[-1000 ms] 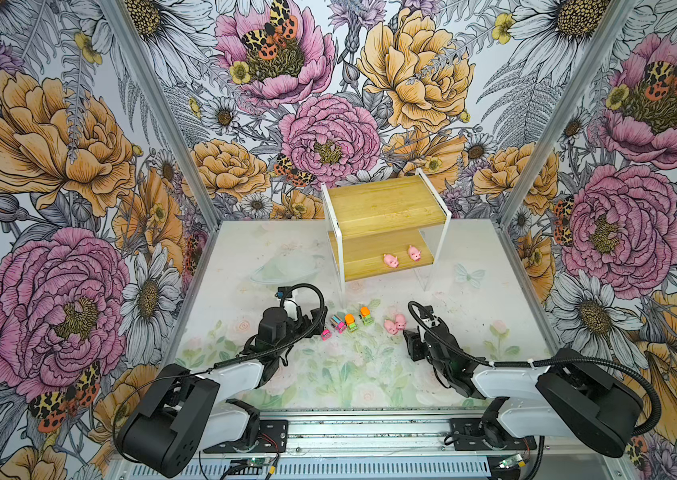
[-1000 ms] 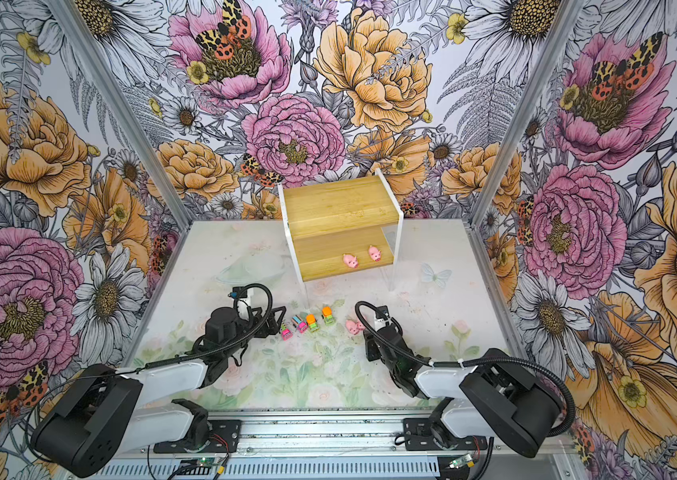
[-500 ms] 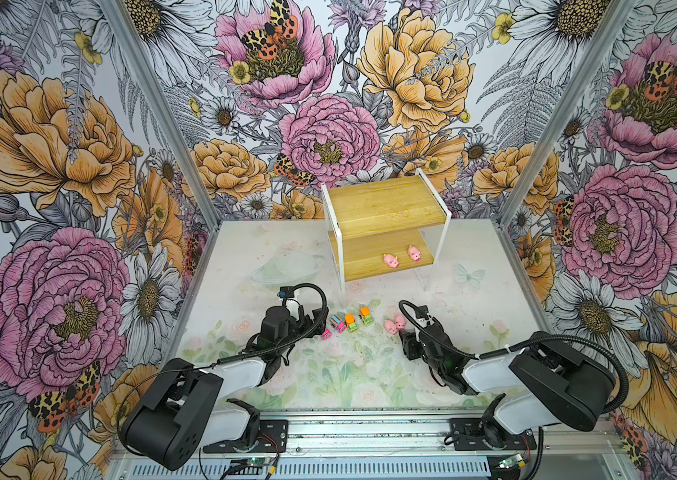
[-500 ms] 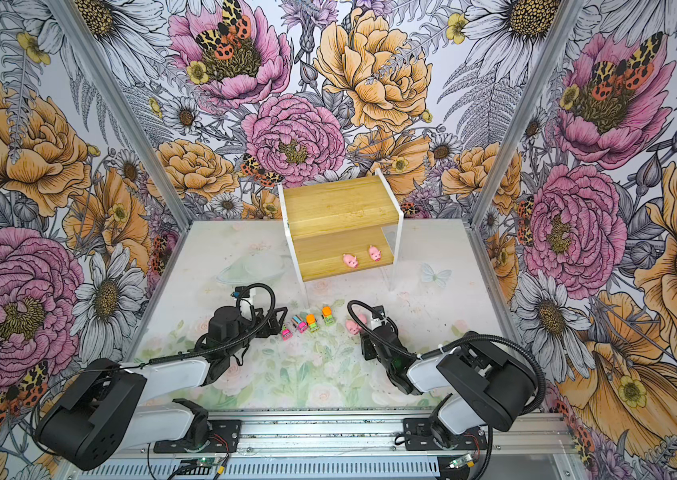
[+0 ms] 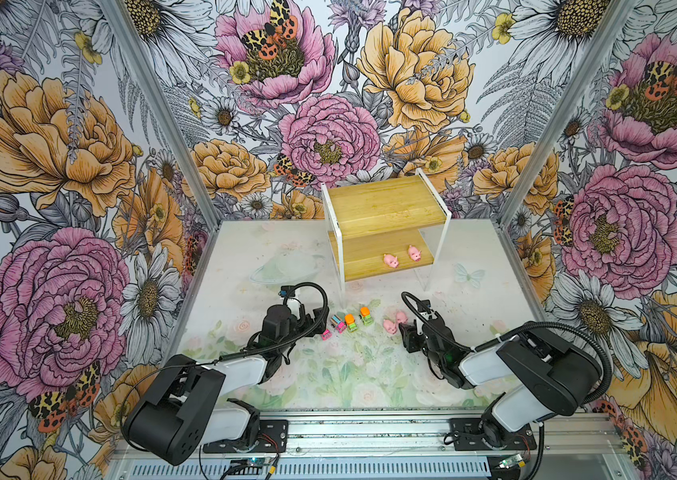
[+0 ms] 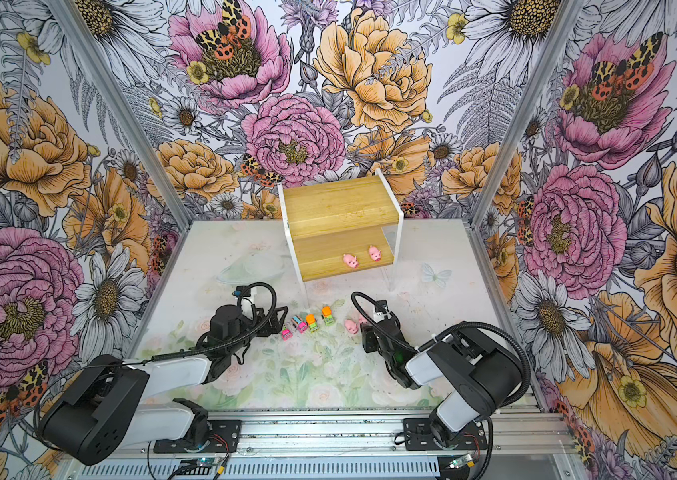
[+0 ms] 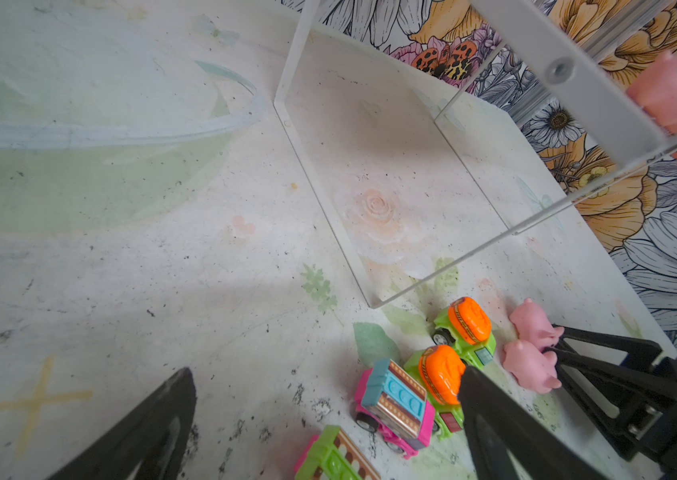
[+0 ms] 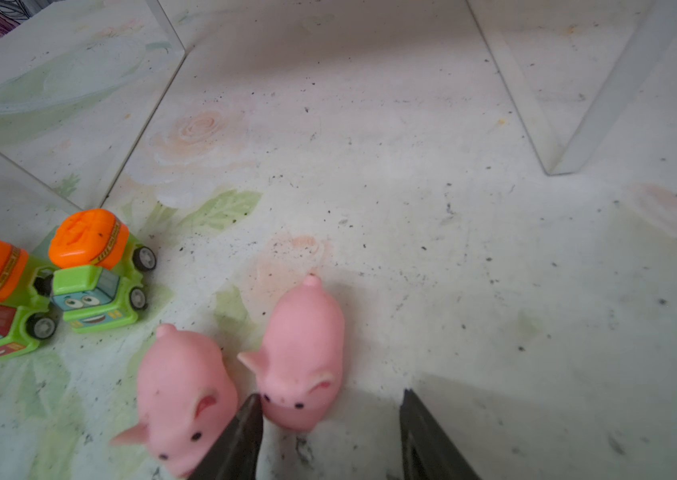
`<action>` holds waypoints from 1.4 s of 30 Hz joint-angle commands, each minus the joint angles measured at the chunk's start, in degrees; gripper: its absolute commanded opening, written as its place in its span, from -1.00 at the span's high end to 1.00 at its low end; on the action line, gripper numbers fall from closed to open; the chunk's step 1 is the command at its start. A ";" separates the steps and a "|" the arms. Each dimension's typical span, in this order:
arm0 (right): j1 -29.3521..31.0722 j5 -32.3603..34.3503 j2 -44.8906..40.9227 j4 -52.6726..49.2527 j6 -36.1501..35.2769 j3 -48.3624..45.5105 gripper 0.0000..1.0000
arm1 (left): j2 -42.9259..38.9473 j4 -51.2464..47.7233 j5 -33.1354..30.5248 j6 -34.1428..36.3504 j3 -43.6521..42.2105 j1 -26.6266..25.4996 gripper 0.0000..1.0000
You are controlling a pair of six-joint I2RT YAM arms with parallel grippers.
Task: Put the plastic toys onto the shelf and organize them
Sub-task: 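Withdraw the right gripper from the shelf toward the remaining pigs, then lower the right gripper and close it on a pink pig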
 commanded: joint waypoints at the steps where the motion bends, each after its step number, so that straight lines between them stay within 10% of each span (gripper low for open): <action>1: -0.57 -3.16 2.30 1.45 -0.88 1.67 -0.07 | 0.69 0.95 -1.24 -0.09 1.17 -0.40 -0.98; 42: -2.46 -10.75 2.16 3.91 -3.43 2.45 0.56 | 5.87 3.77 0.48 -0.52 2.62 -0.55 -0.98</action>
